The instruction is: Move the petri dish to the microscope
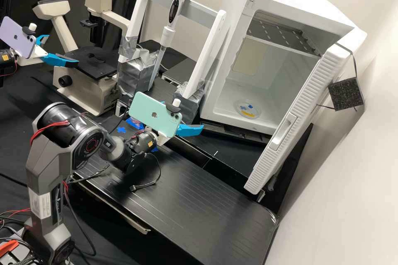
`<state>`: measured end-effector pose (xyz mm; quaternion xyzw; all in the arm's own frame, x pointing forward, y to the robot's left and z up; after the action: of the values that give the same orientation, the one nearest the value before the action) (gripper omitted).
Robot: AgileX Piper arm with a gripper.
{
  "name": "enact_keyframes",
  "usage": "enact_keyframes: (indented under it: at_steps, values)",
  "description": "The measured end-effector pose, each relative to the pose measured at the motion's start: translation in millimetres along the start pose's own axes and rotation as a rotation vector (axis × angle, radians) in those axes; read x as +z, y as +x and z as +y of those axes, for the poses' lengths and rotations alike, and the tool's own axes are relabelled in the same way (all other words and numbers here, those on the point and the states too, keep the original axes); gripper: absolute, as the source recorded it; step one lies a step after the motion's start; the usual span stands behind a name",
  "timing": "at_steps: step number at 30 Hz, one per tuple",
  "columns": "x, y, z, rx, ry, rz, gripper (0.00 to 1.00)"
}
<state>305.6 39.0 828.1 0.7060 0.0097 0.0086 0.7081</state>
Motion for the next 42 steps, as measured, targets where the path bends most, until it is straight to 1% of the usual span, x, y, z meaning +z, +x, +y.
enact_keyframes:
  at_steps: [10, 14, 16, 18, 21, 22, 24, 27, 31, 34, 39, 42]
  values:
    - [0, 0, 0.5, 0.005, 0.0, 0.005, 1.0]
    - [9, -4, 6.8, 0.021, -0.01, 0.007, 1.0]
    - [17, -7, 13.7, 0.038, -0.002, 0.001, 1.0]
    - [25, -11, 20.5, 0.058, 0.018, -0.005, 1.0]
    - [42, -16, 38.5, 0.105, 0.051, -0.027, 1.0]
    - [45, -17, 42.7, 0.117, 0.064, -0.033, 1.0]
    - [51, -16, 54.1, 0.158, 0.08, -0.04, 1.0]
    - [60, -7, 69.0, 0.205, 0.086, -0.048, 1.0]
    - [65, 11, 87.2, 0.25, 0.073, -0.041, 1.0]
    - [66, 29, 99.4, 0.272, 0.074, -0.047, 1.0]
    - [65, 58, 114.5, 0.292, 0.077, -0.058, 1.0]
    - [63, 76, 117.2, 0.281, 0.063, -0.064, 1.0]
